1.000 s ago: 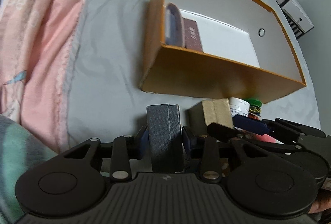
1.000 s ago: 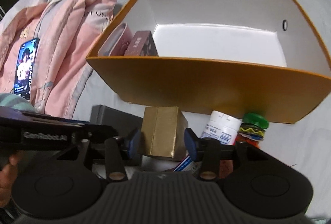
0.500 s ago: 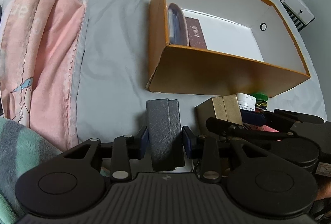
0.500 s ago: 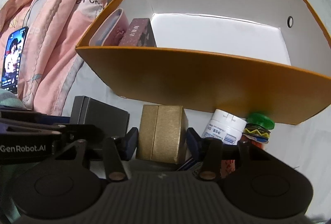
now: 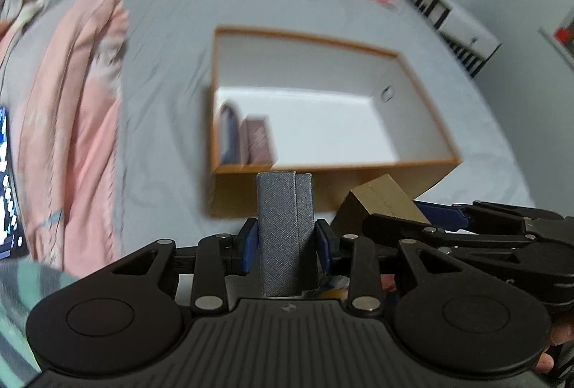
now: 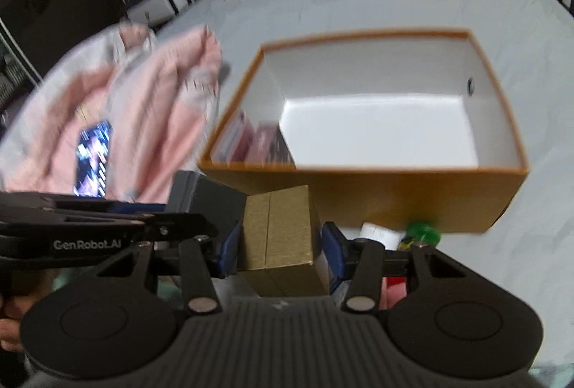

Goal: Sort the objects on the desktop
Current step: 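Grasp the grey case with the left gripper while the right grasps the gold box, then lower the grey case and gold box into the box and open both grippers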

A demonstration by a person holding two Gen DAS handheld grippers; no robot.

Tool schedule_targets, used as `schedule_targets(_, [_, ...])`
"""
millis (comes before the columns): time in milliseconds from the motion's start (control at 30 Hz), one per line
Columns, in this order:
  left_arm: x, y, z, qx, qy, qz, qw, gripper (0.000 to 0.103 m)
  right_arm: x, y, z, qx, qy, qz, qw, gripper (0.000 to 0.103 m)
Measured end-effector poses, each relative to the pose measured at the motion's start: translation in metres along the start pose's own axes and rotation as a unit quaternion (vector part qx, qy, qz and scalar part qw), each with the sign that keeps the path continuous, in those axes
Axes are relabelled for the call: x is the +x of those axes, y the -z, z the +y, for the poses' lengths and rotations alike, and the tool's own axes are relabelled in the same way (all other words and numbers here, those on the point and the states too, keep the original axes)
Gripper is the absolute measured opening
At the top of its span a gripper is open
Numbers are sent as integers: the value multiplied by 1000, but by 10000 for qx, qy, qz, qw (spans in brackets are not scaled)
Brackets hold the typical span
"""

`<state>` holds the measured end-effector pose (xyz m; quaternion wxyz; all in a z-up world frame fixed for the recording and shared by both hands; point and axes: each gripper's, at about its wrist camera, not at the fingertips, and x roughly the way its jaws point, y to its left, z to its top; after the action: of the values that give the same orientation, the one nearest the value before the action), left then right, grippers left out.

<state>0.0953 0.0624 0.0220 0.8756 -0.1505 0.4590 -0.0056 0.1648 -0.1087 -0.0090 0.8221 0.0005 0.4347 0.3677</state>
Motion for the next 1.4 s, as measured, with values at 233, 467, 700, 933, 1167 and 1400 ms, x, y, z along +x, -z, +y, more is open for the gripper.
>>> schedule_targets(233, [-12,-51,-25,259,387,-521,9976,38,-30,-41,0,-74,67,-781,9969,51])
schedule_targets(467, [33,-101,-22,145,365,-318,9987,38,-4,-78,-23,175,241,-914,9954,51])
schedule_targets(700, [100,-100,-16,130,-116,470,9987,38,57,-81,-63,764,205,-259,9965,51])
schedule_targets(933, [122,-93,-12,92,-471,824,9954,38,100,-72,-82,1130,159,225,9932,51])
schedule_targets(1167, [129,-89,-10,115,-566,999,9933,38,118,-67,-88,1242,107,440,9912,51])
schedule_targets(1400, [129,-90,-11,207,-572,1056,9925,38,127,-63,-89,1362,63,549,9891,51])
